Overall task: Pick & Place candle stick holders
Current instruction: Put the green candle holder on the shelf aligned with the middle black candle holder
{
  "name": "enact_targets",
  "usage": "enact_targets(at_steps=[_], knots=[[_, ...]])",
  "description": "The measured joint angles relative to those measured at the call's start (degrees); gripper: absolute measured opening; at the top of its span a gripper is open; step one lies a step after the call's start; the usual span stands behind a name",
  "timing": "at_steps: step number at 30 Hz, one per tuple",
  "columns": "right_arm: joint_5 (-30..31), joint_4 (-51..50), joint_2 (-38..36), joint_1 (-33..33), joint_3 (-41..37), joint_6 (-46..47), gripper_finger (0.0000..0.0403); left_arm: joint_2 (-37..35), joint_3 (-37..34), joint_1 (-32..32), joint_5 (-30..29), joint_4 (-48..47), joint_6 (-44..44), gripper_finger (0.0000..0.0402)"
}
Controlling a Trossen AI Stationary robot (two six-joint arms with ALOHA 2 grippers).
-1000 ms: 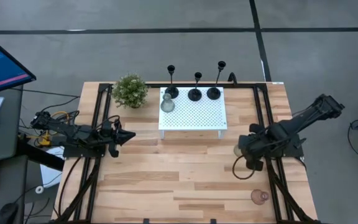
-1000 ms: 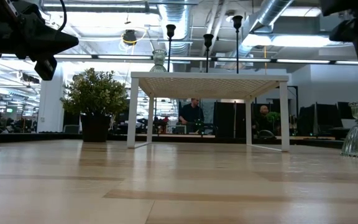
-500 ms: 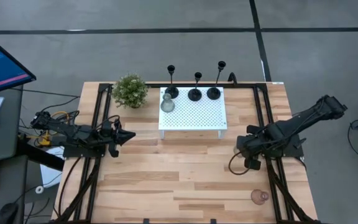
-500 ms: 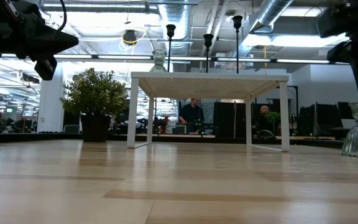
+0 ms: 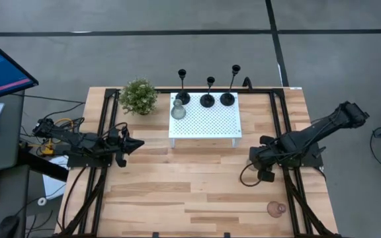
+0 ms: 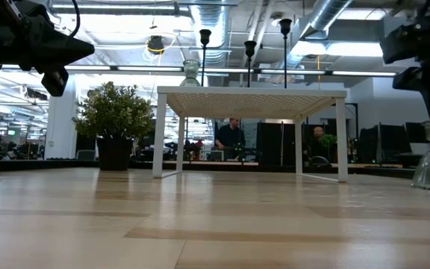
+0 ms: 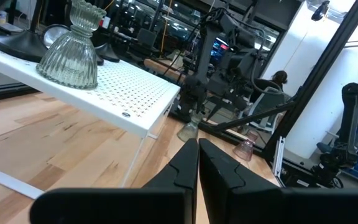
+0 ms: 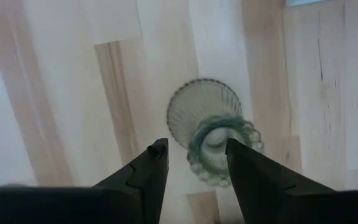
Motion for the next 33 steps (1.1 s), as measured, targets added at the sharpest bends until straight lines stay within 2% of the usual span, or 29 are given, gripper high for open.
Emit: enact_targets(at_steps=[8, 13, 17, 24, 33], knots=[[-1.1, 2.2, -0.1, -2.1, -3.0, -0.2, 0.0076, 0.0, 0.0, 0.0, 0.0, 0.0, 0.0, 0.0012], [-1.2, 2.5, -0.2, -2.5, -3.5, -0.6, 0.0054, 0.0, 0.0, 0.0, 0.0, 0.0, 0.0, 0.0012], [-0.9, 2.1, -0.2, -2.5, -3.5, -0.6, 0.002, 0.0, 0.0, 0.0, 0.0, 0.0, 0.0, 0.0012], [-0.8, 0.1, -0.3, -2.4, -1.8, 0.2, 0.0019, 0.0, 0.0, 0.0, 0.0, 0.0, 0.0, 0.0012], [0.1, -9.8, -0.9, -3.9, 9.6, -0.5, 0.0005, 0.0, 0.0, 0.0, 0.0, 0.0, 0.0, 0.0012]])
